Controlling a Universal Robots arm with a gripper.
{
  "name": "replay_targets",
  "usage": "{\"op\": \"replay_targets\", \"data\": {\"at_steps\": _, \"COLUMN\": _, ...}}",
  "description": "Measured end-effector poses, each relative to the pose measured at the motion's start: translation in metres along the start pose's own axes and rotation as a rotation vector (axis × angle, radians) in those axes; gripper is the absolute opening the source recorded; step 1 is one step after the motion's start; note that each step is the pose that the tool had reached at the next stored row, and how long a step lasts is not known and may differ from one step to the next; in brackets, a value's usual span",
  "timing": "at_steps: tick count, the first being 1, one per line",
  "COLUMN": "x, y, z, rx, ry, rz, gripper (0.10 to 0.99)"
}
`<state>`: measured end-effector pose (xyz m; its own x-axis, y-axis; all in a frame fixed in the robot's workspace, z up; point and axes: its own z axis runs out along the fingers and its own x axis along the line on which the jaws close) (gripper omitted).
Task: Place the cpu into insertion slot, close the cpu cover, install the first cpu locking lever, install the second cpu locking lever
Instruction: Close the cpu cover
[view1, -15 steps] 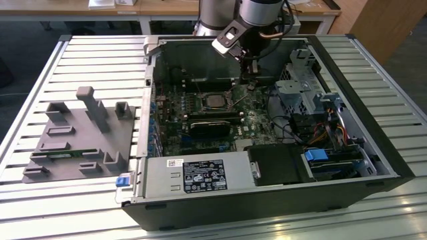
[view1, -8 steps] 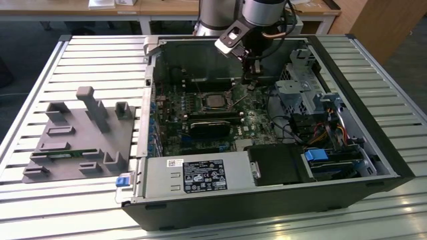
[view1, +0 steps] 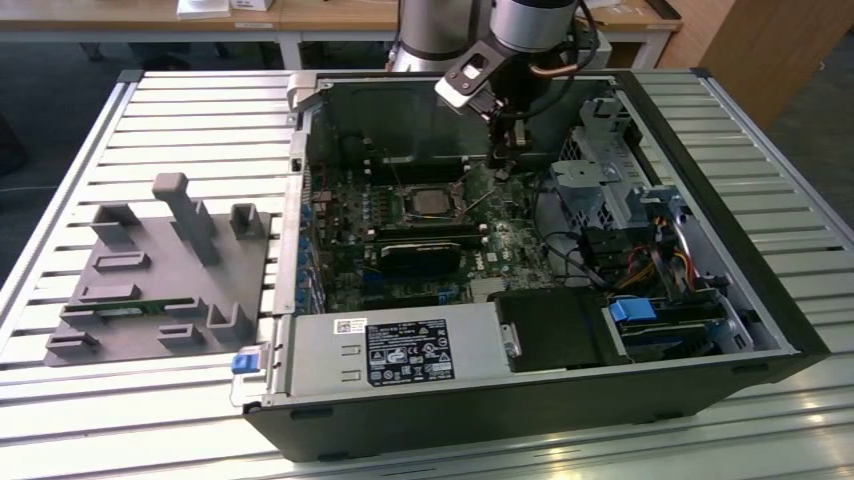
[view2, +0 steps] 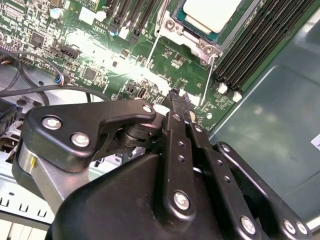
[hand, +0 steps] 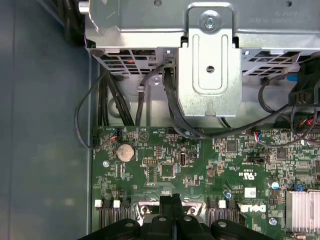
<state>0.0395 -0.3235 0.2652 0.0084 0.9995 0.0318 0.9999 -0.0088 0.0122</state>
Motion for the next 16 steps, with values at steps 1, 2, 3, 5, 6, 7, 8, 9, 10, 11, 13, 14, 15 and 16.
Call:
{"op": "replay_targets", "data": {"at_steps": 1, "x": 0.0000, "y": 0.0004, "z": 0.0000, "rx": 0.000, "ry": 0.0000, "rz": 0.000, "gripper": 0.106}}
{"op": "replay_targets", "data": {"at_steps": 2, "x": 0.0000, "y": 0.0010, "z": 0.0001, "rx": 0.000, "ry": 0.0000, "rz": 0.000, "gripper": 0.106}}
{"op": "replay_targets", "data": {"at_steps": 3, "x": 0.0000, "y": 0.0018, "z": 0.0002, "rx": 0.000, "ry": 0.0001, "rz": 0.000, "gripper": 0.106}}
{"op": "replay_targets", "data": {"at_steps": 5, "x": -0.0001, "y": 0.0032, "z": 0.0006, "rx": 0.000, "ry": 0.0000, "rz": 0.000, "gripper": 0.106}}
{"op": "replay_targets", "data": {"at_steps": 6, "x": 0.0000, "y": 0.0044, "z": 0.0010, "rx": 0.000, "ry": -0.0001, "rz": 0.000, "gripper": 0.106}}
{"op": "replay_targets", "data": {"at_steps": 7, "x": -0.0001, "y": 0.0058, "z": 0.0013, "rx": 0.000, "ry": -0.0001, "rz": 0.000, "gripper": 0.106}}
{"op": "replay_targets", "data": {"at_steps": 8, "x": 0.0000, "y": 0.0069, "z": 0.0017, "rx": 0.000, "ry": 0.0000, "rz": -0.002, "gripper": 0.106}}
{"op": "replay_targets", "data": {"at_steps": 9, "x": 0.0000, "y": 0.0079, "z": 0.0022, "rx": 0.000, "ry": 0.0001, "rz": -0.003, "gripper": 0.106}}
{"op": "replay_targets", "data": {"at_steps": 10, "x": 0.0000, "y": 0.0090, "z": 0.0029, "rx": 0.000, "ry": 0.0002, "rz": -0.005, "gripper": 0.106}}
{"op": "replay_targets", "data": {"at_steps": 11, "x": 0.0000, "y": 0.0097, "z": 0.0036, "rx": 0.000, "ry": 0.0000, "rz": -0.006, "gripper": 0.106}}
{"op": "replay_targets", "data": {"at_steps": 13, "x": 0.0000, "y": 0.0111, "z": 0.0050, "rx": 0.001, "ry": 0.0001, "rz": -0.008, "gripper": 0.106}}
{"op": "replay_targets", "data": {"at_steps": 14, "x": 0.0000, "y": 0.0119, "z": 0.0057, "rx": 0.001, "ry": 0.0002, "rz": -0.008, "gripper": 0.106}}
{"op": "replay_targets", "data": {"at_steps": 15, "x": 0.0000, "y": 0.0126, "z": 0.0063, "rx": 0.001, "ry": 0.0000, "rz": -0.009, "gripper": 0.106}}
{"op": "replay_targets", "data": {"at_steps": 16, "x": 0.0001, "y": 0.0134, "z": 0.0070, "rx": 0.001, "ry": 0.0001, "rz": -0.009, "gripper": 0.106}}
